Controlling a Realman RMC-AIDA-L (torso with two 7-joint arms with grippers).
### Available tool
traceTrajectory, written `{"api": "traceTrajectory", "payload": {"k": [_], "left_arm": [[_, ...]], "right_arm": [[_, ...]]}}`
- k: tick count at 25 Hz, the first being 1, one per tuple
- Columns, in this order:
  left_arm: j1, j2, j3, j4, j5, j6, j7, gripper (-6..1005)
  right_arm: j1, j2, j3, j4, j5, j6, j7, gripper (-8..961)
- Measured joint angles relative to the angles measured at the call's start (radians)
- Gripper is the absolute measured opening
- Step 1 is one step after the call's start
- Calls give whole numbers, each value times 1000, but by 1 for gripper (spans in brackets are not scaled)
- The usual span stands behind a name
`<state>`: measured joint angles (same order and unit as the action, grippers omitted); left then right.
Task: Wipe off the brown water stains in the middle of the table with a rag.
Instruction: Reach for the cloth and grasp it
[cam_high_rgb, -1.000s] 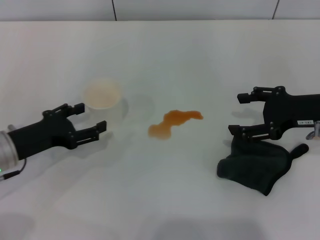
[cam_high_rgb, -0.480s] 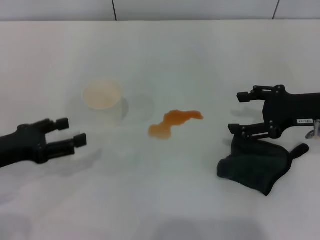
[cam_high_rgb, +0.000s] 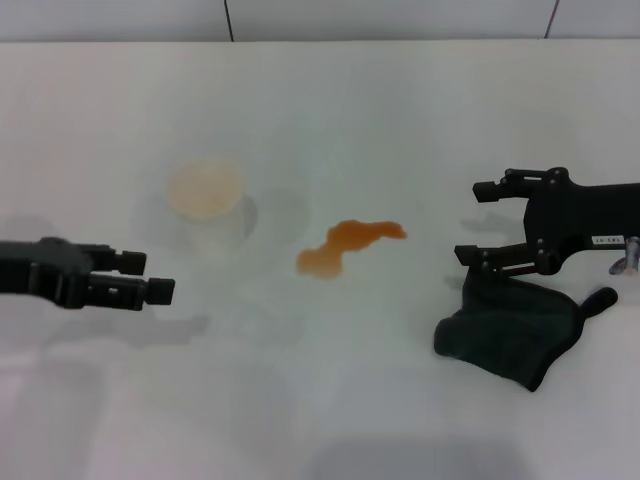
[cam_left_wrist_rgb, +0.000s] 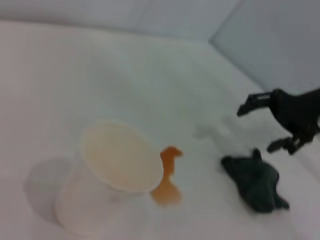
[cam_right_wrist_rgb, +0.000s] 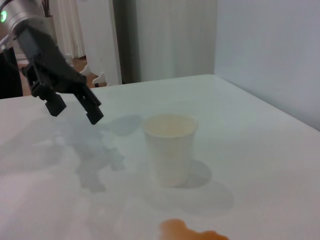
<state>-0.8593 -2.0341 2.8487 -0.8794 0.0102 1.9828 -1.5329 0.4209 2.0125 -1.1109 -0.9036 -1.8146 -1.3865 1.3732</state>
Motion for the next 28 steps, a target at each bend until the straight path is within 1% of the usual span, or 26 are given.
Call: {"api": "traceTrajectory", "payload": {"k": [1, 5, 8, 11, 14, 16, 20, 24, 28], "left_arm": [[-17, 2, 0, -2, 13, -1, 0, 861], [-122, 19, 0, -8, 110, -6, 0, 861], [-215, 30, 0, -13, 206, -9, 0, 861], [-278, 31, 0, -40, 284, -21, 6, 861], [-330, 25, 1, -78, 328, -30, 18, 861], [-350, 24, 1, -87, 336, -43, 26, 861], [-356, 23, 1, -83, 333, -77, 33, 861], [-358, 8, 1, -83, 335, -103, 44, 861], [-358, 4, 1, -86, 337, -117, 49, 861]], "right_arm": [[1, 0, -1, 0, 0, 0, 0, 855], [3, 0, -3, 5, 0, 0, 0, 855], [4, 1, -3, 8, 0, 0, 1, 855], [3, 1, -3, 9, 0, 0, 1, 855], [3, 2, -3, 9, 0, -1, 2, 855], [3, 2, -4, 10, 0, -3, 2, 855], [2, 2, -4, 11, 1, -9, 3, 855], [2, 2, -4, 11, 4, -10, 10, 855], [6, -2, -4, -21, 13, -26, 58, 855]]}}
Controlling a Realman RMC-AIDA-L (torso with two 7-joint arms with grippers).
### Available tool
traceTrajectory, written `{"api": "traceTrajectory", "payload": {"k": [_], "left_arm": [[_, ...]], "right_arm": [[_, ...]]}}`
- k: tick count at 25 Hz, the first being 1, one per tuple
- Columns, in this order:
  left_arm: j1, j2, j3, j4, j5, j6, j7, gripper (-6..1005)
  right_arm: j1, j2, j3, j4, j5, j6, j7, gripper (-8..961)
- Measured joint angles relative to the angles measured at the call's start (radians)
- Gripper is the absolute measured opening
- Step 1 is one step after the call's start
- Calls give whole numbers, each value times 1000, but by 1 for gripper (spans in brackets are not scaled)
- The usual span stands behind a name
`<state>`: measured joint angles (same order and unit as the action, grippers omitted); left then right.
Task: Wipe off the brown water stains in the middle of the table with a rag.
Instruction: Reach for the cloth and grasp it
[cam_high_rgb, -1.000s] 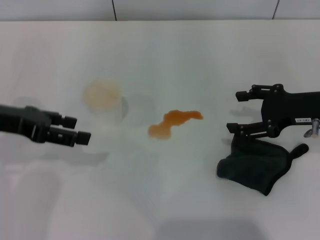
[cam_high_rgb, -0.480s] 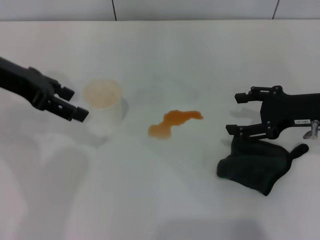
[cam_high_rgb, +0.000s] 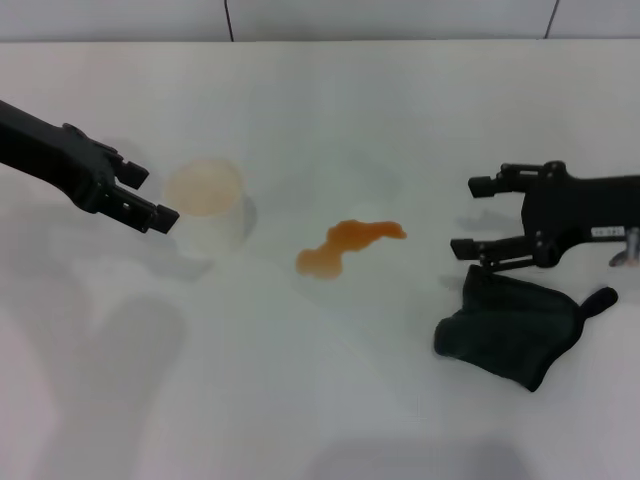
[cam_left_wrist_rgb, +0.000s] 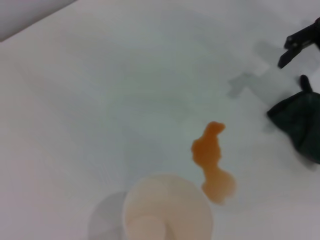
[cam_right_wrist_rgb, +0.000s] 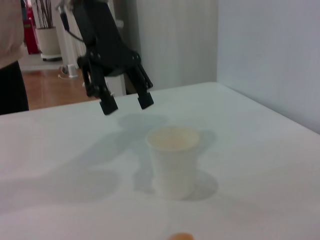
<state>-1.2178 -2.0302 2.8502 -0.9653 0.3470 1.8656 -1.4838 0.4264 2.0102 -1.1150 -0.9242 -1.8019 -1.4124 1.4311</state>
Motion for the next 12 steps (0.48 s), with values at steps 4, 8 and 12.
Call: {"api": "traceTrajectory", "payload": {"k": [4, 8, 12], "left_arm": [[-6, -1, 0, 0, 1, -24, 2, 861], [-16, -1, 0, 4, 3, -44, 2, 861], [-25, -4, 0, 3, 4, -74, 2, 861]], "right_arm": [[1, -10, 1, -219, -173, -67, 238, 856], [9, -3, -11, -397, -334, -113, 408, 856], [39, -3, -55, -506, -468, -145, 592, 856]]}}
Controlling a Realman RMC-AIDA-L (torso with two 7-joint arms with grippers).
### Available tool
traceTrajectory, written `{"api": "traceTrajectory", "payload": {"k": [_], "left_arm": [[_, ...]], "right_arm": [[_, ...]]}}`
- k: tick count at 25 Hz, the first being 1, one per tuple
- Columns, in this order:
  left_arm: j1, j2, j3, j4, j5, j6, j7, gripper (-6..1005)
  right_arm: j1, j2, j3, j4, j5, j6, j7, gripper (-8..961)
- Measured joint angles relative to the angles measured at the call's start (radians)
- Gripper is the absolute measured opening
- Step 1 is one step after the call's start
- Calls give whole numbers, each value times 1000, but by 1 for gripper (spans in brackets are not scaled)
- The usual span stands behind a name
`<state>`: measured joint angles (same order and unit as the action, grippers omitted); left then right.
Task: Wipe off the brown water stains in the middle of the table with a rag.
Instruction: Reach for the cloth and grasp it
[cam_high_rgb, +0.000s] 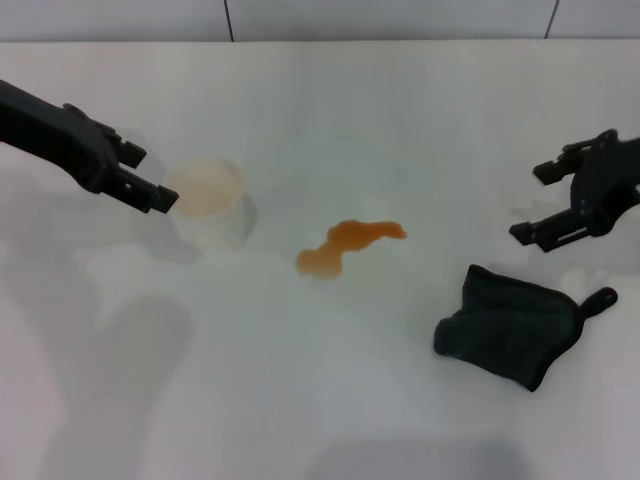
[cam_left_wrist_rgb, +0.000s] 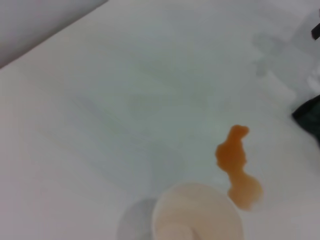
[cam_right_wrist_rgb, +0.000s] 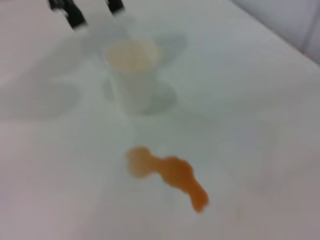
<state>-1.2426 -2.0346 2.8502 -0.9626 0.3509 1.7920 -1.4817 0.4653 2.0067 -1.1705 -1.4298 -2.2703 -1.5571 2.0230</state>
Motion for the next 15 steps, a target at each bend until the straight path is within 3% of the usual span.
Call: {"api": "traceTrajectory", "payload": {"k": [6, 15], "left_arm": [[-18, -5, 0, 3, 4, -14, 0, 861], [-41, -17, 0, 3, 8, -33, 0, 861]], "right_arm": [[72, 2, -22, 14, -103, -126, 124, 856], [68, 4, -145, 41, -156, -123, 136, 856]]}}
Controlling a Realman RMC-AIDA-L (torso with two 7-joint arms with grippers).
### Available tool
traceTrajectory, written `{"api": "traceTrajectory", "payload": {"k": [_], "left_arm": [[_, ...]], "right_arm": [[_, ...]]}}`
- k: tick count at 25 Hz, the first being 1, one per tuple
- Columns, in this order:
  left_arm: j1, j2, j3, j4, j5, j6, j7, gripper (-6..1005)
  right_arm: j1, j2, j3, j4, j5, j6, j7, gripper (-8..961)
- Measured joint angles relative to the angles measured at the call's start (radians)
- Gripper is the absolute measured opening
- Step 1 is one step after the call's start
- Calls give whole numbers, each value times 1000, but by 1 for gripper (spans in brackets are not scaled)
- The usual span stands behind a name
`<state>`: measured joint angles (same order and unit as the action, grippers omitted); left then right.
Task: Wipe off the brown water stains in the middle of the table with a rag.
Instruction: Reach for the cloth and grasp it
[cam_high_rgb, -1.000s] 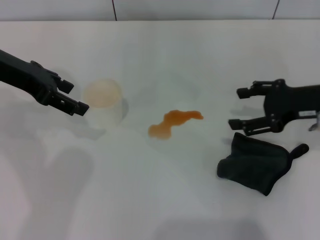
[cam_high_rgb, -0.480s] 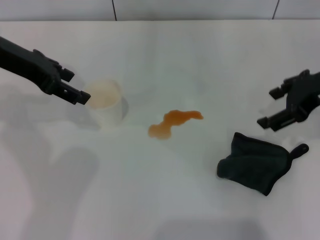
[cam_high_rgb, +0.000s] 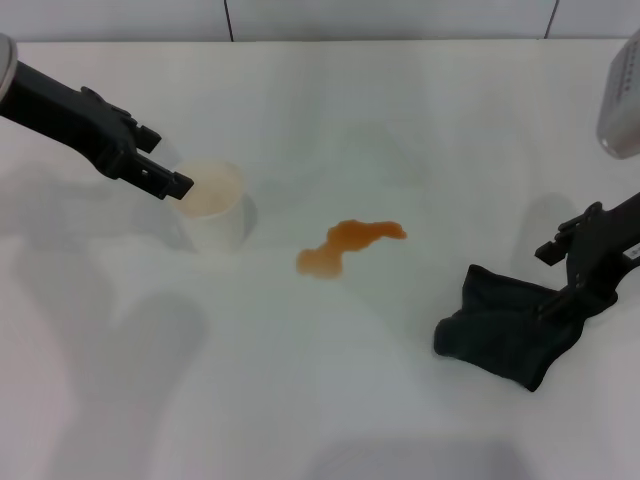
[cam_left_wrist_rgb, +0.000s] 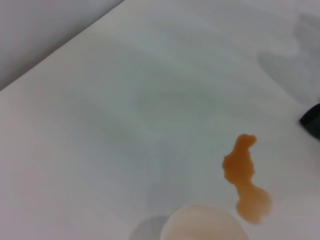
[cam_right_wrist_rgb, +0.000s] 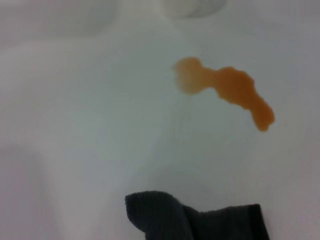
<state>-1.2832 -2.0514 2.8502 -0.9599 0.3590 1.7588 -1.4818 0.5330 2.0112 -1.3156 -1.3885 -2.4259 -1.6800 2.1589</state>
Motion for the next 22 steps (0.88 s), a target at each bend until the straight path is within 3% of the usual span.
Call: {"api": "traceTrajectory", "payload": {"k": [12, 22], "left_arm": [[-9, -8, 0, 1, 0, -17, 0, 861], [-15, -13, 0, 1, 2, -26, 0, 861]], "right_arm": [[-2, 1, -160, 65, -1, 93, -3, 856], [-10, 3, -177, 81, -2, 125, -3, 856]]}}
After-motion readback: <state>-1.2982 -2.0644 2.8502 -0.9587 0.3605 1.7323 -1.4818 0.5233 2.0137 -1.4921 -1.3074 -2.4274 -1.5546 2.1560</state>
